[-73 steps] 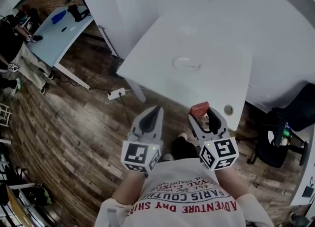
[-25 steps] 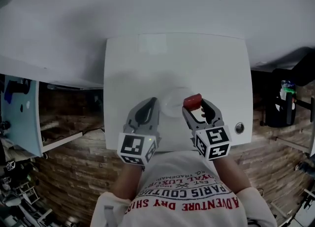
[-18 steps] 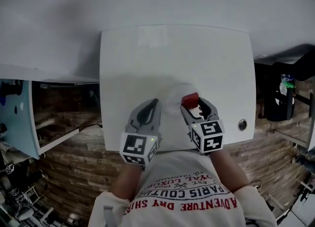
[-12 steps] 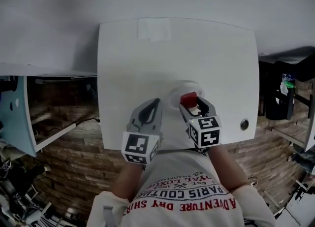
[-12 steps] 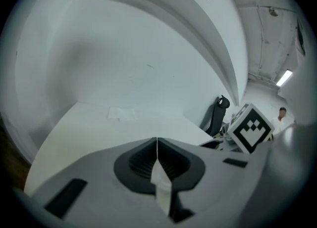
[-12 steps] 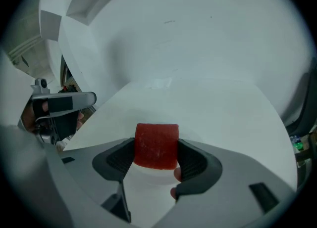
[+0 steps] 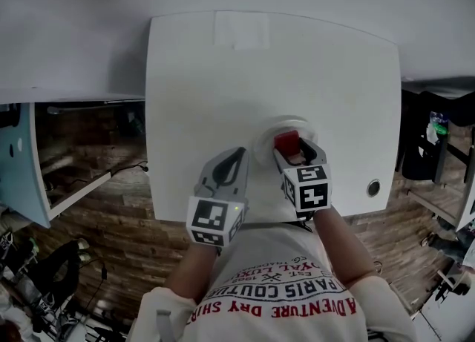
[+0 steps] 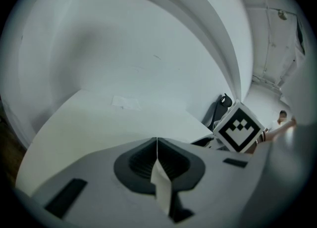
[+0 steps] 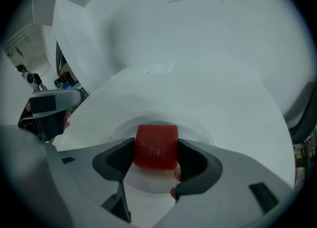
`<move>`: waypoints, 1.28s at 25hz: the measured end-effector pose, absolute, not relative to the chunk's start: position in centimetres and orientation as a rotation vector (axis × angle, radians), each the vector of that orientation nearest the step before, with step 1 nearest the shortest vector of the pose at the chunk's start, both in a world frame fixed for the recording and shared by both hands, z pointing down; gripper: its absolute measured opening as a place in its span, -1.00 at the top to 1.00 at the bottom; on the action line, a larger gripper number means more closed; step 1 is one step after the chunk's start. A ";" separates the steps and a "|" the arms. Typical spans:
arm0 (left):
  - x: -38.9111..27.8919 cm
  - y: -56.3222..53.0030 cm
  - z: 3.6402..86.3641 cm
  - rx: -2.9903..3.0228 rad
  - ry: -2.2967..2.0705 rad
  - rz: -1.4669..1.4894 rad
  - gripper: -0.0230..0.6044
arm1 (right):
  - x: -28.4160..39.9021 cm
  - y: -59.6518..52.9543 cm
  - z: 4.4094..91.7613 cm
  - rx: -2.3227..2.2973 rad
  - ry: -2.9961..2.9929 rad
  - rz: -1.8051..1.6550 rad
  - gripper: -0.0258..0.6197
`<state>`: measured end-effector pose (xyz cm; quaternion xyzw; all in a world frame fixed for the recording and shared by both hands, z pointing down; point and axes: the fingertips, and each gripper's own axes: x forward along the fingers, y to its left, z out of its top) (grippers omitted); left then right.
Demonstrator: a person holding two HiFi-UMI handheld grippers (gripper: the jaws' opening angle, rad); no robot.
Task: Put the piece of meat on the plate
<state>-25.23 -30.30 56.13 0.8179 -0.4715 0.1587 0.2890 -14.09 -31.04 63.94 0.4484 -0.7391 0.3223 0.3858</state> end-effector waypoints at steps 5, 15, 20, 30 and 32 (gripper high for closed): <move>-25.3 -30.2 56.3 2.183 -1.247 0.429 0.90 | -14.1 -31.2 64.2 1.156 -1.872 0.843 0.06; -25.1 -30.4 55.0 2.220 -1.247 0.427 0.90 | -14.0 -31.5 62.5 1.210 -1.904 0.882 0.05; -24.2 -30.6 52.9 2.247 -1.263 0.390 0.90 | -12.2 -31.8 59.0 1.301 -1.953 0.864 0.15; -21.6 -30.6 44.9 2.374 -1.321 0.251 0.90 | -8.1 -32.5 48.0 1.587 -2.157 0.683 0.87; -21.4 -30.7 43.1 2.419 -1.350 0.217 0.90 | -7.9 -32.6 45.7 1.622 -2.230 0.617 0.88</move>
